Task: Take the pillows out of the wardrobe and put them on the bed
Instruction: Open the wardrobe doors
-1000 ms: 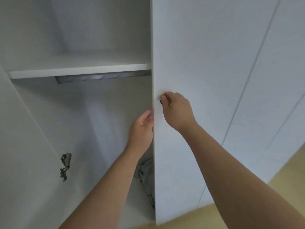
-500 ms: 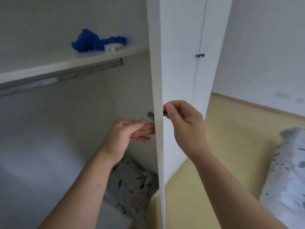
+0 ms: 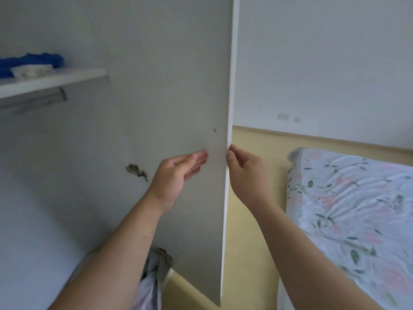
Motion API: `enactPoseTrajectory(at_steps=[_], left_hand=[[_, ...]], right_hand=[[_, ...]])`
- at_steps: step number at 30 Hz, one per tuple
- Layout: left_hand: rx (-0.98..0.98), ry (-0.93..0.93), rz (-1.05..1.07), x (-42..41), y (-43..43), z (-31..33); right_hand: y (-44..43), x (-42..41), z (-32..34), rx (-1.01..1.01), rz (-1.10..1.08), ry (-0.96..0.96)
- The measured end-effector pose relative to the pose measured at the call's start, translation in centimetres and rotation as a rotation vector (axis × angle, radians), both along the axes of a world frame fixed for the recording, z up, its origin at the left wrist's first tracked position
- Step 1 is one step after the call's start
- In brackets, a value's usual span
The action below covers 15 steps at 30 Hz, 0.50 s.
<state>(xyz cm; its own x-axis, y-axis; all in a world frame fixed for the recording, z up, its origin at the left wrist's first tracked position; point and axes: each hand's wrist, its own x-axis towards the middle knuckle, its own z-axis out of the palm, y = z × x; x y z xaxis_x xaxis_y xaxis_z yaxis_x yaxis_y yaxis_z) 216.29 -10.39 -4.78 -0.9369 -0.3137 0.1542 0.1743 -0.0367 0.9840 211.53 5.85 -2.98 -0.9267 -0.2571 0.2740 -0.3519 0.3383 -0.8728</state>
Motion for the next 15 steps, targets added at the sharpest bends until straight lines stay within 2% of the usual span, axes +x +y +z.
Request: enactPoseTrajectory(at_steps=[4,8,15], left_hand=[[0.044,-0.03,0.077,-0.2,-1.4,-1.9],[0.109,-0.085,0.198,1.4,-4.3,-4.9],[0.217,-0.258,0.471,5.8,-9.4,-13.7]], right_hand=[[-0.1,-0.2,-0.3,0.263,-0.027,0.054],[-2.5,0.5,-2.5,0.416,-0.011,0.098],[-11.1,1.9,-10.9,0.557,0.318,-0.006]])
